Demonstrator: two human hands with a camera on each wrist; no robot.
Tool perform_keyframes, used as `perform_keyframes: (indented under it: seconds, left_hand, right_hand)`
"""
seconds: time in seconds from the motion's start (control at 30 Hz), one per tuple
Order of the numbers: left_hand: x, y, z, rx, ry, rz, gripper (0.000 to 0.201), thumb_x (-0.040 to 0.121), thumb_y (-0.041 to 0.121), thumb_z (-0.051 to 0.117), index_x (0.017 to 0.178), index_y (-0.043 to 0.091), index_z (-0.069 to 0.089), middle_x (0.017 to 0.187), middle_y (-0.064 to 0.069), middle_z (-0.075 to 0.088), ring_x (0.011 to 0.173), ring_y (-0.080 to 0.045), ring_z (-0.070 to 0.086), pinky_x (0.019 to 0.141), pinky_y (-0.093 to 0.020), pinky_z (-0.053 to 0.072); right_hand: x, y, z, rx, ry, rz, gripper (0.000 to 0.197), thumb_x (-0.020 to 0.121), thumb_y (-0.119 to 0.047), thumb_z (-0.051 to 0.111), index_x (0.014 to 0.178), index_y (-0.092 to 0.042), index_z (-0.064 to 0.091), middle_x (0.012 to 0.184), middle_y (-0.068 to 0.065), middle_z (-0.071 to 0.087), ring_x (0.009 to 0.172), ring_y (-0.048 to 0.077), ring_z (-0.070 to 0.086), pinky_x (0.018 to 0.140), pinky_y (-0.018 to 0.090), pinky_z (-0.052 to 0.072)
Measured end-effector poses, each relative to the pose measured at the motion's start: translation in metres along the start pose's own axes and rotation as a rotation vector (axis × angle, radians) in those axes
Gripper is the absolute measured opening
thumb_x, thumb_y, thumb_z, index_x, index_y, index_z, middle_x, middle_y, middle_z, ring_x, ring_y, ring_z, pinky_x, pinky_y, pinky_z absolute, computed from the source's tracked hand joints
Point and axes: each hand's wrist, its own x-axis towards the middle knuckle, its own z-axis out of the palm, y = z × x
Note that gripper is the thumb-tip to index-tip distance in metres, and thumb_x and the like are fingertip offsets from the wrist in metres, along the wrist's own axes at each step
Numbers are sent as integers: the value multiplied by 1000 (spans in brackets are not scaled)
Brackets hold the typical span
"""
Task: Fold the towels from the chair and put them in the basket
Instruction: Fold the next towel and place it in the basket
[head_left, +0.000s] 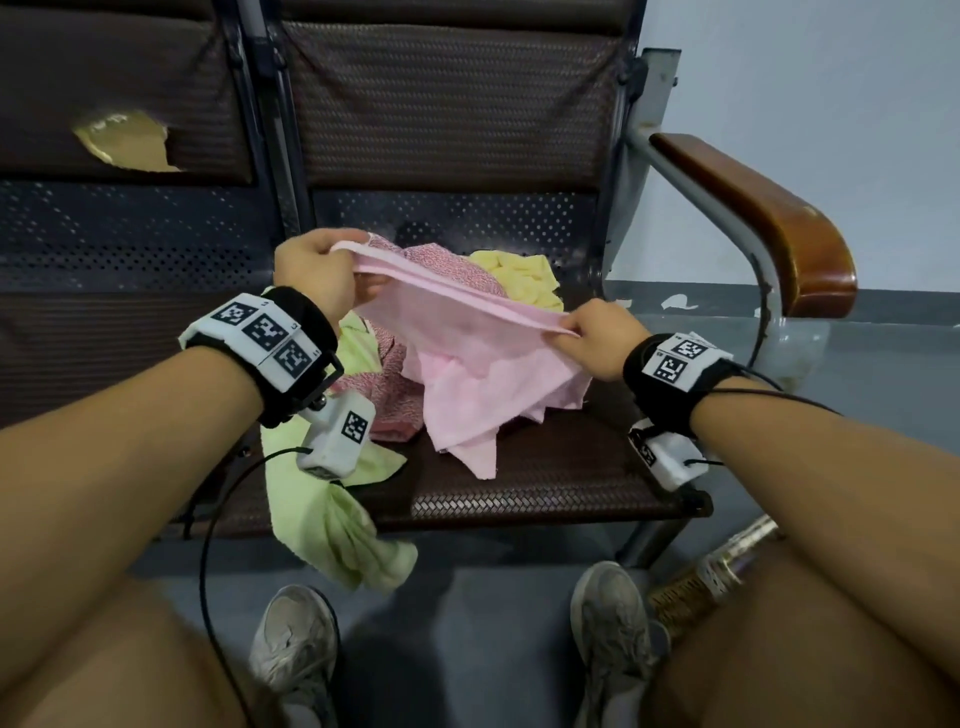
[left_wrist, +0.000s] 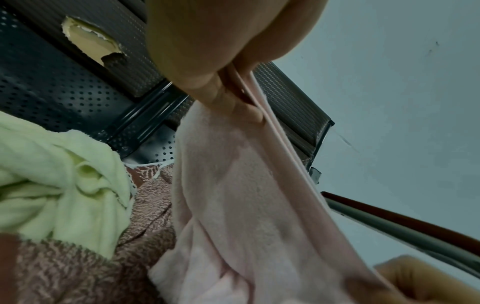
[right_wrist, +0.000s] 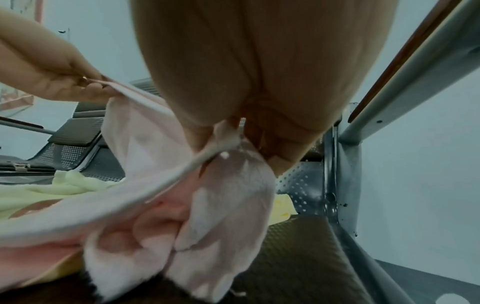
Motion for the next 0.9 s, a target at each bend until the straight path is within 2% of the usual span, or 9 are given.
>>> perform_keyframes:
  seconds: [0.07, 0.17, 0.23, 0.4, 0.6, 0.67, 0.73, 0.8, 0.9]
  left_hand:
    - [3, -7, -5, 54, -53, -78, 12, 85, -4, 67, 81, 7, 68, 81, -22, 72, 59, -23, 74, 53, -22, 56]
    - [9, -16, -14, 144, 27, -111, 32, 84, 8, 73, 60, 13, 52, 79, -23, 68, 59, -32, 73, 58, -33, 60]
    - [8, -14, -15, 165, 73, -104, 26, 91, 17, 61, 66, 10, 57, 77, -24, 67, 57, -35, 72, 58, -39, 61]
    - [4, -8, -21, 156, -11, -268, 32, 90, 12, 34, 91, -1, 63, 63, -16, 72, 47, -22, 67, 42, -20, 51]
    - [7, -12, -27, 210, -47, -303, 37, 100, 2, 31, 131, -1, 50, 69, -15, 68, 51, -21, 66, 50, -26, 54]
    - [7, -11, -29, 162, -30, -250, 39, 97, -4, 34, 130, 6, 53, 76, -16, 66, 53, -23, 66, 50, -28, 55]
    - [9, -10, -32, 177, -69, -230, 33, 91, -5, 39, 107, -1, 68, 77, -18, 69, 51, -19, 68, 49, -25, 56]
    - [9, -9, -34, 246, -78, -203, 32, 93, 5, 41, 101, -2, 71, 79, -19, 72, 59, -22, 72, 56, -29, 60]
    - [2, -4, -34, 567, -24, -16, 44, 102, 26, 33, 116, 0, 66, 109, -24, 68, 94, -39, 68, 85, -46, 57]
  right_hand:
    - [1, 0, -6, 69, 130, -30, 23, 97, -28, 56, 104, -24, 77, 68, 1, 65, 63, 21, 60, 55, 27, 41]
    - [2, -1, -12, 93, 229, -135, 19, 92, -24, 62, 101, -25, 78, 88, 3, 73, 84, 23, 64, 75, 32, 48]
    - [3, 1, -13, 62, 195, -163, 16, 90, -27, 65, 98, -28, 79, 91, 0, 73, 87, 21, 63, 79, 33, 50]
    - [2, 13, -5, -88, -51, -22, 22, 93, -36, 59, 97, -24, 78, 87, 1, 71, 81, 22, 64, 78, 37, 55]
    - [0, 13, -7, 65, 87, -64, 31, 92, -13, 50, 107, -24, 75, 89, 0, 70, 81, 21, 63, 67, 24, 42]
    - [-4, 9, -8, 111, 108, -82, 32, 91, -6, 47, 111, -21, 67, 94, 2, 68, 83, 23, 62, 69, 28, 45]
    - [-7, 6, -10, 181, 167, -54, 31, 89, -2, 44, 111, -22, 50, 91, 7, 64, 77, 28, 60, 62, 33, 47]
    - [-6, 3, -16, 199, 228, -4, 41, 85, 2, 42, 117, -23, 48, 96, 7, 66, 83, 29, 62, 67, 35, 51]
    - [-3, -4, -29, 101, 237, 35, 50, 79, 5, 40, 109, -23, 70, 102, 6, 71, 99, 30, 63, 84, 35, 51]
